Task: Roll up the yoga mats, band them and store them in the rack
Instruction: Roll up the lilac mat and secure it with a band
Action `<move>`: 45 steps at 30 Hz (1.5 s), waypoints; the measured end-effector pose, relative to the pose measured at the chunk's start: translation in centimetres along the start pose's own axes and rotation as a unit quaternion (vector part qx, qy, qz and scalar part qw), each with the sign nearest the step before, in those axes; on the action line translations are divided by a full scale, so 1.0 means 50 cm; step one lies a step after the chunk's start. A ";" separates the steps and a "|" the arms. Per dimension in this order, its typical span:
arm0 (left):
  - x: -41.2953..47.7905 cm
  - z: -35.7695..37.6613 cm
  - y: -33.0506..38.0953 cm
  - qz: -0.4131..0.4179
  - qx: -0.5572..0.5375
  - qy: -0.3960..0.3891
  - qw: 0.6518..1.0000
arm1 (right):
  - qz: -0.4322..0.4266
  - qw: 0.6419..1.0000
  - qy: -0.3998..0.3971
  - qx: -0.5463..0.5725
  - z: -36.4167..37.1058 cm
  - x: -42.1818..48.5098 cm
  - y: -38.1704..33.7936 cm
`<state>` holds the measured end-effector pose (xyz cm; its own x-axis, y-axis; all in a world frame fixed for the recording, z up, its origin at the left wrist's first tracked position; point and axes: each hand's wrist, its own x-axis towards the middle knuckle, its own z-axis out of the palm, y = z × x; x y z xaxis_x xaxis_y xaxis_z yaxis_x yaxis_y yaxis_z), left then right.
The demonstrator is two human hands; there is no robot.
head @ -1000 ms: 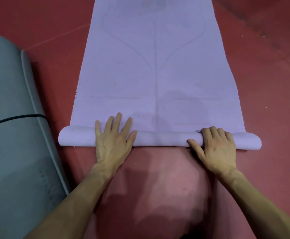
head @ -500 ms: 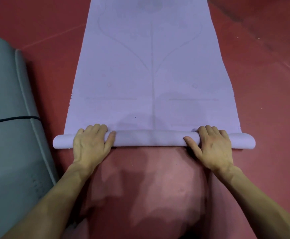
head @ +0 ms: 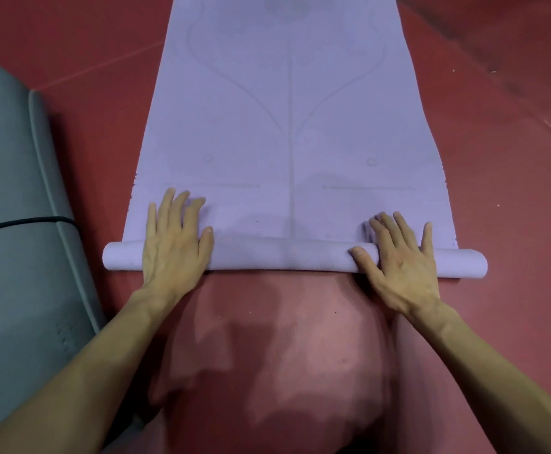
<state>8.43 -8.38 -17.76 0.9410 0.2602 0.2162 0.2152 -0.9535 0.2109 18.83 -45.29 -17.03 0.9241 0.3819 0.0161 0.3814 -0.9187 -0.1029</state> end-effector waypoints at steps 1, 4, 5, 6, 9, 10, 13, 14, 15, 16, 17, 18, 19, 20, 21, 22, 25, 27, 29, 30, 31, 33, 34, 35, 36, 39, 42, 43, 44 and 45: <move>0.012 0.000 -0.002 0.007 0.016 -0.009 1.000 | 0.012 1.000 -0.007 -0.011 -0.002 0.010 -0.003; 0.035 0.011 0.007 0.038 0.063 0.004 0.997 | 0.038 0.996 0.005 -0.076 0.001 0.025 -0.025; 0.039 0.017 0.011 0.049 0.071 0.011 0.996 | 0.045 0.995 0.014 -0.091 0.006 0.024 -0.036; 0.041 0.023 0.015 0.058 0.077 0.015 0.995 | 0.052 0.994 0.022 -0.096 0.014 0.021 -0.047; 0.046 0.037 0.017 0.065 0.084 0.010 0.994 | 0.085 0.992 0.036 -0.083 0.034 0.017 -0.072; 0.048 0.038 0.016 0.061 0.083 0.011 0.995 | 0.091 0.992 0.034 -0.077 0.037 0.019 -0.075; 0.044 0.037 0.016 0.058 0.044 0.055 0.996 | 0.077 0.995 0.013 -0.066 0.039 0.027 -0.067; 0.038 0.035 0.014 0.074 0.014 0.083 0.994 | 0.075 0.995 0.007 -0.061 0.038 0.030 -0.065; 0.029 0.032 0.009 0.106 -0.018 0.109 0.988 | 0.076 0.996 0.002 -0.056 0.036 0.032 -0.064; 0.018 0.030 0.003 0.149 -0.043 0.122 0.980 | 0.079 0.995 0.000 -0.054 0.034 0.035 -0.065; 0.009 0.027 -0.005 0.193 -0.055 0.118 0.973 | 0.080 0.995 0.001 -0.058 0.032 0.038 -0.067; 0.004 0.024 -0.013 0.231 -0.059 0.104 0.966 | 0.078 0.995 0.000 -0.064 0.030 0.043 -0.069; 0.006 0.021 -0.020 0.255 -0.060 0.090 0.961 | 0.077 0.995 -0.003 -0.067 0.027 0.048 -0.068; 0.013 0.020 -0.024 0.267 -0.061 0.082 0.958 | 0.077 0.995 -0.006 -0.066 0.025 0.054 -0.067; 0.022 0.022 -0.028 0.267 -0.062 0.078 0.958 | 0.078 0.995 -0.009 -0.063 0.022 0.061 -0.066; 0.032 0.024 -0.030 0.261 -0.064 0.073 0.960 | 0.079 0.995 -0.012 -0.059 0.021 0.068 -0.064; 0.055 0.030 -0.031 0.247 -0.063 0.056 0.965 | 0.084 0.996 -0.013 -0.040 0.020 0.088 -0.061; 0.064 0.033 -0.030 0.247 -0.044 0.034 0.968 | 0.091 0.995 0.002 -0.034 0.021 0.096 -0.061; 0.071 0.032 -0.028 0.244 0.004 0.000 0.970 | 0.083 0.995 0.029 -0.040 0.019 0.092 -0.063; 0.072 0.031 -0.026 0.239 0.032 -0.021 0.970 | 0.075 0.995 0.047 -0.044 0.017 0.084 -0.064; 0.072 0.030 -0.023 0.231 0.056 -0.038 0.971 | 0.069 0.995 0.063 -0.045 0.013 0.073 -0.066; 0.074 0.031 -0.017 0.220 0.082 -0.059 0.970 | 0.058 0.993 0.089 -0.041 0.003 0.050 -0.069; 0.077 0.032 -0.018 0.215 0.088 -0.072 0.970 | 0.048 0.994 0.096 -0.036 -0.002 0.040 -0.072; 0.081 0.031 -0.021 0.211 0.091 -0.086 0.969 | 0.037 0.994 0.097 -0.032 -0.004 0.032 -0.076; 0.086 0.030 -0.024 0.207 0.091 -0.098 0.969 | 0.028 0.995 0.092 -0.029 -0.003 0.027 -0.080; 0.095 0.033 -0.026 0.205 0.096 -0.118 0.967 | 0.034 0.997 0.057 -0.027 0.008 0.035 -0.083; 0.108 0.026 -0.019 0.191 0.107 -0.080 0.972 | 0.034 0.998 0.032 -0.031 0.017 0.068 -0.082; 0.108 0.021 -0.015 0.163 0.113 -0.053 0.979 | 0.036 0.998 0.027 -0.035 0.016 0.079 -0.082; 0.101 0.016 -0.005 0.120 0.117 -0.027 0.985 | 0.040 0.998 0.022 -0.038 0.015 0.088 -0.083; 0.086 0.014 0.010 0.064 0.116 -0.008 0.991 | 0.047 0.998 0.015 -0.040 0.013 0.094 -0.084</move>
<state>12.76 -7.83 -17.41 0.9678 0.1349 0.2125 0.1471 -0.9882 -0.0425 21.56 -39.56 -17.17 0.9557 0.2915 0.0396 0.2926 -0.9559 -0.0250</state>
